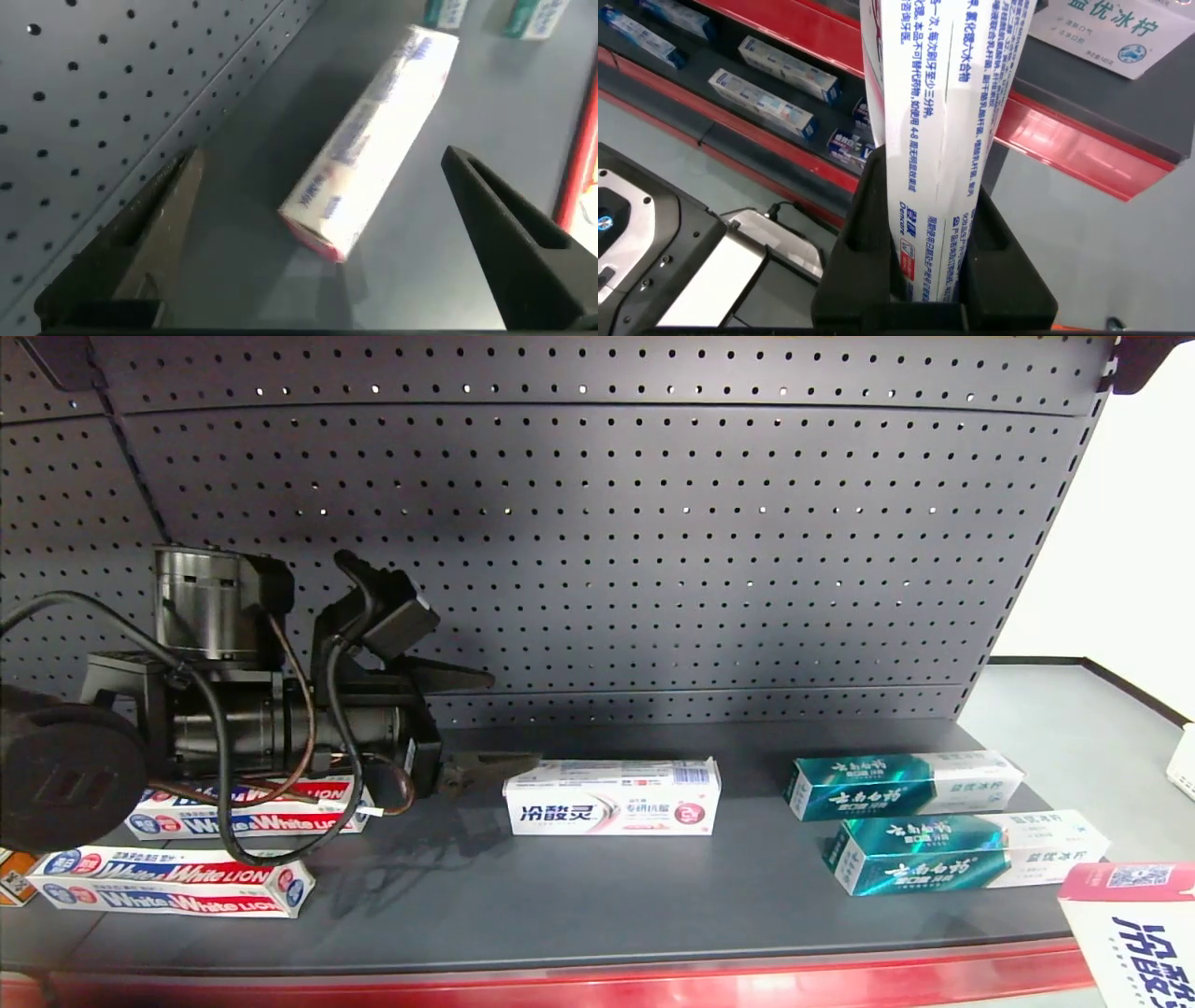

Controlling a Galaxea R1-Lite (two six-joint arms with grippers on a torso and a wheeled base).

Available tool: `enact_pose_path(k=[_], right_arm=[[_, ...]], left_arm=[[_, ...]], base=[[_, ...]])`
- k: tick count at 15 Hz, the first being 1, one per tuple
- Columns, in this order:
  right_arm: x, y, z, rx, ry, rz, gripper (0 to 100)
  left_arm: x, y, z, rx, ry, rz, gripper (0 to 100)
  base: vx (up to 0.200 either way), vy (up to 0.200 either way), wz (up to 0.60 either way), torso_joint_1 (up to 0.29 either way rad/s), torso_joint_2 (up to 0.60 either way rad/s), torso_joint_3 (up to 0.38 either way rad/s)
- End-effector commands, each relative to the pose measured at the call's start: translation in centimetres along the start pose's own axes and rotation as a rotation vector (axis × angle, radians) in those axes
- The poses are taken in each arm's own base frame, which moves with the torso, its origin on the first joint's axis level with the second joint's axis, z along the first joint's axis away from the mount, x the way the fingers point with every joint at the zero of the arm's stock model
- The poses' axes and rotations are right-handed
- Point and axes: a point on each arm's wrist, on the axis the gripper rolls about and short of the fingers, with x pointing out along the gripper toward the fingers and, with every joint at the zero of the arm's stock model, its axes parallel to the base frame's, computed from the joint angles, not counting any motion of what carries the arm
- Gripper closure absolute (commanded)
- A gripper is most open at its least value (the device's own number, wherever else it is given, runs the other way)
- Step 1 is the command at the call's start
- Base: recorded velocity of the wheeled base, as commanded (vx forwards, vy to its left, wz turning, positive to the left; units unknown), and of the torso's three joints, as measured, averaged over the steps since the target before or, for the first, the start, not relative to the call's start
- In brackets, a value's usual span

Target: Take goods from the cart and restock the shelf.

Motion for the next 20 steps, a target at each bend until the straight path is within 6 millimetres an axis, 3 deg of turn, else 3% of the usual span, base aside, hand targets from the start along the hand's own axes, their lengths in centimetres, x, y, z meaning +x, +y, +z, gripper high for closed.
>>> enact_pose_path(k=[1,2,8,9,12,20], right_arm=[[-0.1,0.0,-0.1,0.000,-0.005,-0.002,100],[0.0,0.0,-0.2,0.000,-0.003,-0.002,100],[0.1,0.1,-0.4,0.001,0.007,0.002,100],[0.1,0.1,-0.5,0.001,0.009,0.002,100],[0.3,0.2,-1.0,0.003,0.025,0.005,100],[0.2,0.2,-1.1,0.002,0.016,0.002,100]], left_arm=[[0.9,0.6,-0.7,-0.015,0.015,-0.021,0],[1.1,0.3,-0.9,-0.020,-0.005,-0.093,0],[1.7,-0.5,-0.9,-0.035,0.011,-0.149,0],[1.9,-0.7,-0.1,-0.038,0.021,-0.167,0],[2.4,0.0,0.6,-0.072,0.074,-0.187,0],[2.6,1.6,-0.9,0.049,0.093,-0.163,0]], base=[[0.000,0.000,0.00,0.000,0.00,0.000],[0.000,0.000,0.00,0.000,0.00,0.000],[0.000,0.000,0.00,0.000,0.00,0.000],[0.000,0.000,0.00,0.000,0.00,0.000],[0.000,0.000,0.00,0.000,0.00,0.000],[0.000,0.000,0.00,0.000,0.00,0.000]])
